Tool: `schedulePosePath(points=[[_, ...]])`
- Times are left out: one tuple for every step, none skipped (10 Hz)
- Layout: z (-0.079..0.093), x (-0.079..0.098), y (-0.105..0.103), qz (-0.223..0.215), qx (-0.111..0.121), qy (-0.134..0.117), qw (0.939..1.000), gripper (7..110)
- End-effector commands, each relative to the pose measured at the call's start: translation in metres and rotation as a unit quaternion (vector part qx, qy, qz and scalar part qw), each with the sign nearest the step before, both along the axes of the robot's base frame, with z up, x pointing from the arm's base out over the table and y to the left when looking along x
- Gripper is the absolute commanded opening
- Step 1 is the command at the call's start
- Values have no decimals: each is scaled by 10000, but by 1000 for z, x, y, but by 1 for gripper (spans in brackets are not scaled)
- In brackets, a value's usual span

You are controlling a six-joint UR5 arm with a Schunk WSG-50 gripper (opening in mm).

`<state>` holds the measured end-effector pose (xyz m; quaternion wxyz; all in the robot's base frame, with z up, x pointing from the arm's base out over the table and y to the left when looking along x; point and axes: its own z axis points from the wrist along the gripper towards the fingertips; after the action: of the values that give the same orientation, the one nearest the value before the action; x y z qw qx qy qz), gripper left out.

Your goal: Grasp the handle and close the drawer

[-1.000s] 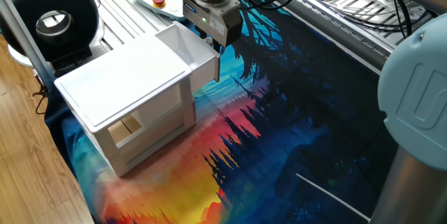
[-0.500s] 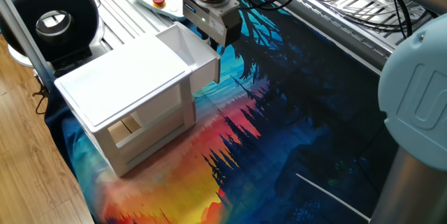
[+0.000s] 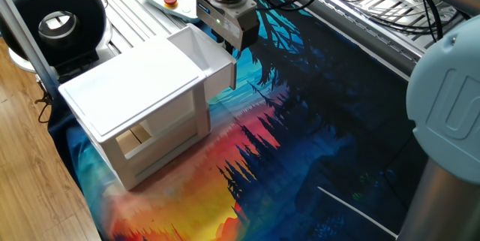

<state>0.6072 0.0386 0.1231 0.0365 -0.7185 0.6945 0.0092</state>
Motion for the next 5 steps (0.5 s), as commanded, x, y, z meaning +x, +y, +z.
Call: schedulePosePath(points=[[1, 0, 4, -127, 90, 3, 9999, 7], [1, 0, 5, -149, 98, 12, 9998, 7], [1, -1, 5, -179, 107, 22, 9998, 7], [1, -2, 6, -193, 115, 39, 9997, 7], [1, -2, 6, -208, 116, 48, 9997, 7]])
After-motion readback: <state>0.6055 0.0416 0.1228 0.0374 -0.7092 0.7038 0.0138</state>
